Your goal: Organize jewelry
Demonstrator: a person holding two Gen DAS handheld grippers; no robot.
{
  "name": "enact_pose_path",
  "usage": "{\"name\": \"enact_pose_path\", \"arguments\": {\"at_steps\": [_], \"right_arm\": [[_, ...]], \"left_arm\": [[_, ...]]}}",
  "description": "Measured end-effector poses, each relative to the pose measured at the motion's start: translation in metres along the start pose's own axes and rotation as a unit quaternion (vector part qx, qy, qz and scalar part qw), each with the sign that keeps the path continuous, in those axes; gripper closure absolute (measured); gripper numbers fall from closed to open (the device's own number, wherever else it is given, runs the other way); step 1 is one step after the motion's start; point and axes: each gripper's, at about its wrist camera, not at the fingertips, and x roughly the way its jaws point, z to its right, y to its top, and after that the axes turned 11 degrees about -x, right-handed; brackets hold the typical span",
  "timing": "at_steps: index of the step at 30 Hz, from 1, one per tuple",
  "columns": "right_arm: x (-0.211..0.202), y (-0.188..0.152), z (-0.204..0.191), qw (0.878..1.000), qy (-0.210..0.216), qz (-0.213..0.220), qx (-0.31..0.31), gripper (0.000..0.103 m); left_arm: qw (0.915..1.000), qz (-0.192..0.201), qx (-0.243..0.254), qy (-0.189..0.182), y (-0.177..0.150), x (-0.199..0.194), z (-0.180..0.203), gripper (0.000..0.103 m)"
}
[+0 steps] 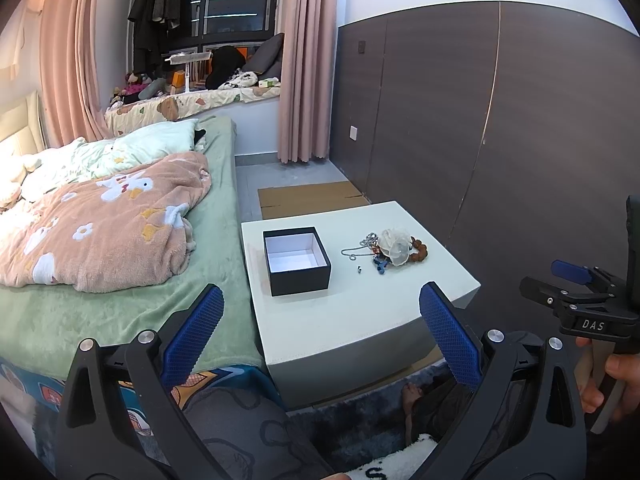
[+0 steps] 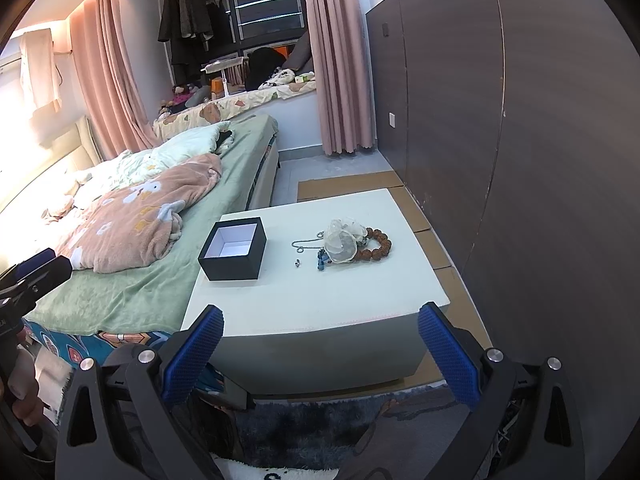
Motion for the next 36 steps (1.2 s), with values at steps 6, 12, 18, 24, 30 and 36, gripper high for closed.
{"name": "enact_pose_path", "arguments": {"at_steps": [6, 12, 18, 24, 30, 36], "right_arm": [[-0.0045, 0.0057, -0.0023, 1.000, 0.002, 0.002, -0.002, 0.008], [-0.0034, 0.0050, -0.0012, 1.000, 0.003, 0.003, -0.003, 0.008], [-0.0039, 0.0053, -0.0016, 1.000, 0.003, 0.006, -0.003, 0.008], [-0.0057, 0.0055, -0.0011, 1.000, 0.003, 0.007, -0.004, 0.008], [-0.0065, 0.0058, -0.0007, 1.000, 0.003, 0.008, -0.004, 0.008], [-0.0067, 0.0054, -0.0019, 1.000, 0.003, 0.008, -0.005, 0.008]], "left_arm": [[1.0000, 0.001, 0.000, -0.001, 0.0001, -0.0004, 0.0000, 0.005], [1.0000, 0.001, -0.001, -0.001, 0.0014, -0.0002, -0.0008, 0.005], [1.0000, 0.003, -0.001, -0.001, 0.0009, -0.0004, -0.0009, 0.005], [1.0000, 0.003, -0.002, -0.001, 0.0016, -0.0008, -0.0005, 0.005], [1.0000, 0.004, -0.002, -0.002, 0.0021, -0.0013, -0.0010, 0.005], [1.0000, 0.005, -0.005, -0.003, 0.0027, -0.0025, -0.0014, 0.005]]}}
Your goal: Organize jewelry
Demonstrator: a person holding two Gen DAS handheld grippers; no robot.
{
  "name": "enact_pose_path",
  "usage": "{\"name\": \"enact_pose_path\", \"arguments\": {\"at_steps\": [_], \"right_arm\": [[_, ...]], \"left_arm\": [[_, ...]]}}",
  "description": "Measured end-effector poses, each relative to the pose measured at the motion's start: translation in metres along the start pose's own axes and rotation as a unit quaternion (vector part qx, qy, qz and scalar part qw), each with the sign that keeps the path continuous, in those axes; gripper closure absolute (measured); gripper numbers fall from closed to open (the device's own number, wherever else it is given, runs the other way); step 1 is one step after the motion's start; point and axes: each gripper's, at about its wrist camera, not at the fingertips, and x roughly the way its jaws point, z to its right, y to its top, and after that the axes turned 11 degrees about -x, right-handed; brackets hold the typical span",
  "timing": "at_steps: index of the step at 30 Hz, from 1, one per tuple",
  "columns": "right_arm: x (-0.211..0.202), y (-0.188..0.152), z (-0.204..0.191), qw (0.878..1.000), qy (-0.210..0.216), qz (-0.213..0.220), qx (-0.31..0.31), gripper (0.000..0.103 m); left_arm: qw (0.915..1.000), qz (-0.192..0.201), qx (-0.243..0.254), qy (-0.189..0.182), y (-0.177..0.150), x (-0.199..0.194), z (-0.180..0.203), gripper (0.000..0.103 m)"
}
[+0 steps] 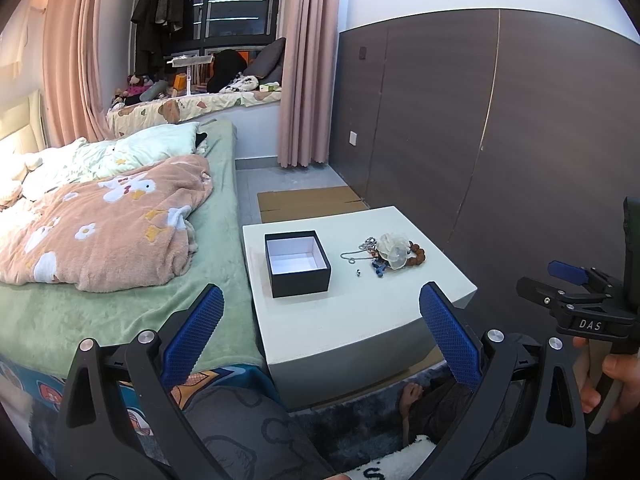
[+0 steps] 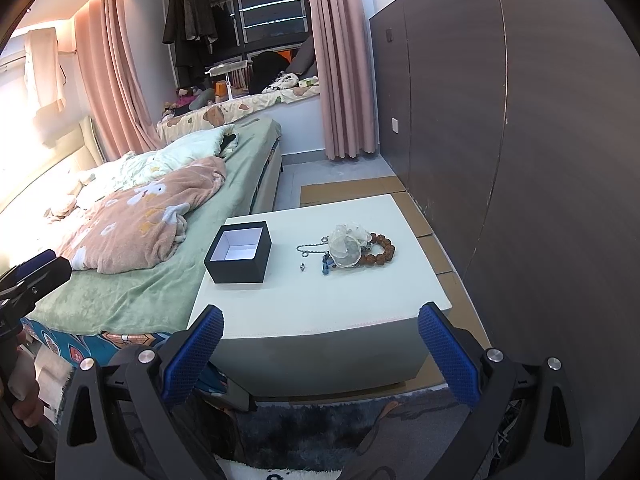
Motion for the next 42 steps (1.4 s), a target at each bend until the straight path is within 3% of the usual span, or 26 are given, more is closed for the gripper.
{"name": "enact_pose_path", "arguments": {"at_steps": [16, 23, 36, 42], "right_arm": [[0.002, 0.001, 0.002, 1.000, 0.003, -0.003, 0.005, 0.008], [0.014, 0.005, 0.024, 1.000, 0.004, -0.004, 0.023, 0.008], [0.075, 0.002, 0.070, 0.997, 0.004, -0.037, 0.066, 0.008], [0.108, 0.002, 0.088, 0.995, 0.015, -0.056, 0.085, 0.014]], "left_arm": [[1.0000, -0.005, -0.003, -0.005, 0.007, 0.008, 0.006, 0.005], [0.9996, -0.023, -0.001, -0.019, 0.015, 0.040, 0.020, 0.005], [0.9962, -0.072, -0.013, -0.046, 0.020, 0.125, 0.035, 0.005], [0.9938, -0.093, -0.014, -0.060, 0.018, 0.162, 0.041, 0.006]]}}
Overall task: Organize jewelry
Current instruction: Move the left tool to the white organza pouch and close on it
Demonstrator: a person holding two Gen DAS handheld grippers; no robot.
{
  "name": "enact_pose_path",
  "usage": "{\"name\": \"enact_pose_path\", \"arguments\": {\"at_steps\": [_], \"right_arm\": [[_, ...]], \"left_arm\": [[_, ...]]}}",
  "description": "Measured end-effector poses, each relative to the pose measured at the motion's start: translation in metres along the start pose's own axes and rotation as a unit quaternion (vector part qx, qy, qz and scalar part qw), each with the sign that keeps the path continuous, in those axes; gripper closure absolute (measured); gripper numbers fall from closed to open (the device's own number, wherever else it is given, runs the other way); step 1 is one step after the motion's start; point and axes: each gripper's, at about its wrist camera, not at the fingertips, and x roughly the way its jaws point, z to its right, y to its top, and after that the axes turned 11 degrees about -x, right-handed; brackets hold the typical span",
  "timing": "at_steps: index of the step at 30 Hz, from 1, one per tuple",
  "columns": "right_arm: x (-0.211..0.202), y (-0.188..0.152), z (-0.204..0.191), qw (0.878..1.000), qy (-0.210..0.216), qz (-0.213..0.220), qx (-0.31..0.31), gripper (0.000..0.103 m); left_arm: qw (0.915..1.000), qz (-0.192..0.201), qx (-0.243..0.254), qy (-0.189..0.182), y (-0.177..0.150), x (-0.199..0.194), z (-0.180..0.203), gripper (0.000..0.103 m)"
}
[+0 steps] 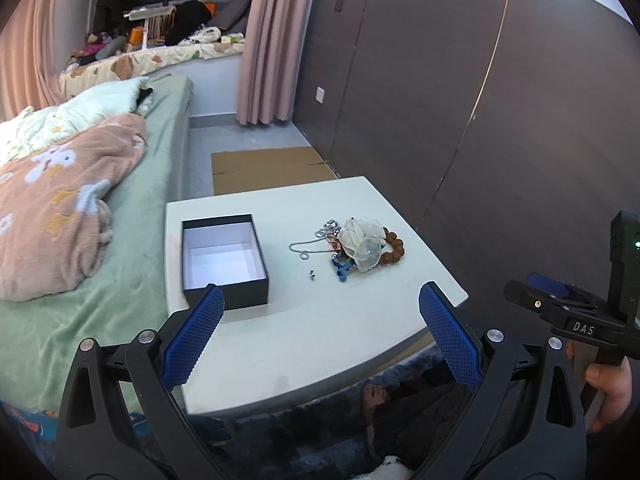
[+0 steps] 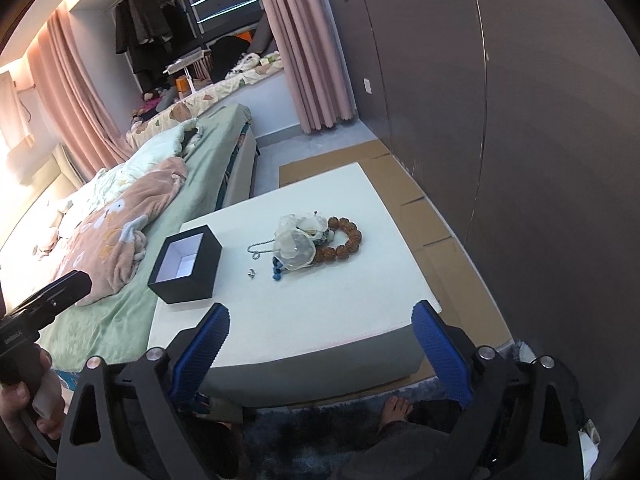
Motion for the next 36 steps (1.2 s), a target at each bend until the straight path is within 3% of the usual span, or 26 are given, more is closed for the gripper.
{"name": "enact_pose_path", "arguments": {"at_steps": [11, 21, 28, 34, 36], "right_arm": [[0.057, 0.019, 0.013, 0.999, 0.023, -0.030, 0.001, 0.036], [0.104, 0.040, 0.021, 0.997, 0.059, -0.046, 0.007, 0.045], [0.131, 0.045, 0.028, 0.996, 0.070, -0.058, 0.017, 0.048], [0.153, 0.048, 0.036, 0.994, 0.078, -0.072, 0.021, 0.056], [0.160, 0.048, 0.037, 0.994, 0.079, -0.078, 0.022, 0.059]], "left_arm": [[0.9983, -0.054, -0.022, -0.004, 0.009, 0.081, 0.001, 0.039], [0.9933, -0.105, -0.045, 0.015, 0.002, 0.150, -0.004, 0.065], [0.9906, -0.126, -0.045, 0.029, 0.001, 0.187, -0.001, 0.071], [0.9883, -0.134, -0.044, 0.057, -0.002, 0.216, 0.000, 0.072], [0.9874, -0.139, -0.043, 0.061, -0.005, 0.224, 0.001, 0.076]]}}
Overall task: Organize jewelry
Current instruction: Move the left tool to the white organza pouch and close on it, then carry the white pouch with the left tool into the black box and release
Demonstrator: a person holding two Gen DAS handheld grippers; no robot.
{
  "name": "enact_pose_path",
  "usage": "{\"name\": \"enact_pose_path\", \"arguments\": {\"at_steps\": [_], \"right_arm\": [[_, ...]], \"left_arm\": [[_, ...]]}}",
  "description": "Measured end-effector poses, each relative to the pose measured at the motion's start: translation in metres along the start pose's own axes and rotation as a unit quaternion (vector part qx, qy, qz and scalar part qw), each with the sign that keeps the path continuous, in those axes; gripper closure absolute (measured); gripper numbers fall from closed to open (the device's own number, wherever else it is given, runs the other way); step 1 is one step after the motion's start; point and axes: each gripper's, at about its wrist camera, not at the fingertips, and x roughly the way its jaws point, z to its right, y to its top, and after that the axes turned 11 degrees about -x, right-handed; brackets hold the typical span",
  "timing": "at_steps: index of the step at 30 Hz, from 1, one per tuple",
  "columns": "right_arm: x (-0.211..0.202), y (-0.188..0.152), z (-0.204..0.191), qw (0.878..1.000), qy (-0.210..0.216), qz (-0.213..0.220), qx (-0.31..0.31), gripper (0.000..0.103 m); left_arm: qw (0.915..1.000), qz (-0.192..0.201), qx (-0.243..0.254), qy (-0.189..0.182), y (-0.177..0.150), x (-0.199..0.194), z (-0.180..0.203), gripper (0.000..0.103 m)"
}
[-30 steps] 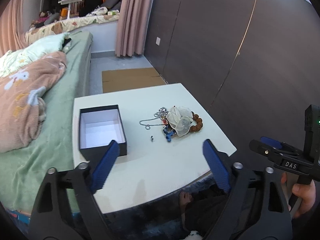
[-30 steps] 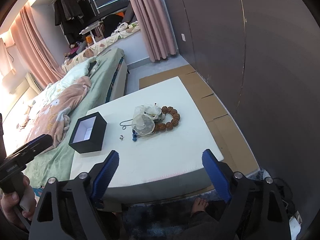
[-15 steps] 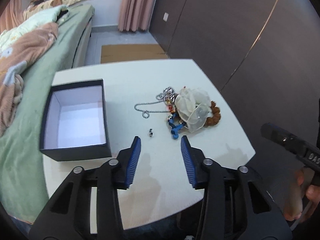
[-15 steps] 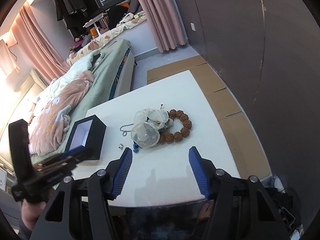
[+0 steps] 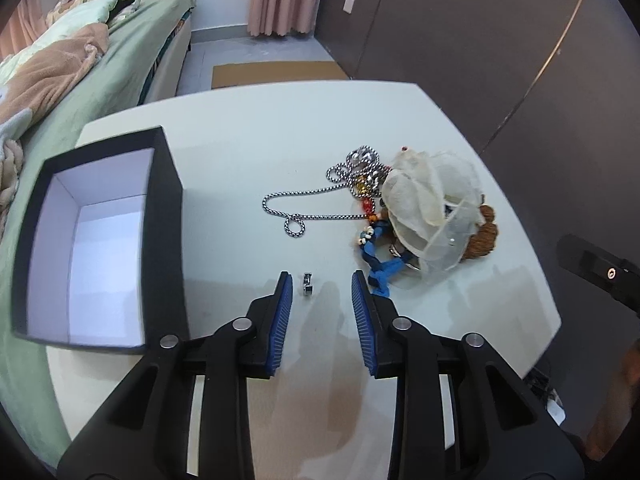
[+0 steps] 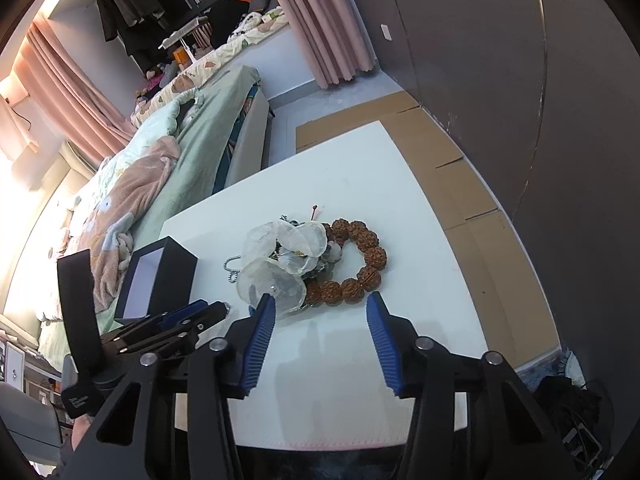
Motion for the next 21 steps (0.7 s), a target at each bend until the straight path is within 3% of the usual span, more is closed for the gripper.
{"name": "enact_pose_path", "arguments": {"at_steps": [2, 4, 5, 15, 19, 21], "right_arm": [[0.005, 0.002, 0.000, 1.000, 0.003, -0.004, -0.002, 0.060], [0.010, 0.007, -0.003, 1.000, 0.005, -0.005, -0.008, 0.060], [0.012, 0.009, -0.004, 1.000, 0.007, -0.006, -0.012, 0.060], [0.038, 0.035, -0.044, 0.997, 0.023, -0.021, -0.071, 0.058], [0.051, 0.040, -0.058, 0.995, 0.015, -0.028, -0.091, 0.043], [0.059, 0.042, -0.064, 0.994, 0.008, -0.034, -0.103, 0.043]], "left_arm": [[1.0000, -0.003, 0.001, 0.007, 0.000, 0.006, 0.001, 0.081], [0.9999, -0.010, -0.003, 0.012, -0.001, 0.012, 0.001, 0.096], [0.9998, -0.005, -0.004, 0.018, -0.002, 0.012, 0.000, 0.098], [0.9996, 0.018, -0.021, 0.000, 0.011, -0.021, -0.014, 0.098], [0.9987, 0.039, -0.034, -0.006, 0.017, -0.049, -0.026, 0.098], [0.9980, 0.048, -0.041, -0.007, 0.019, -0.062, -0.035, 0.098]]}}
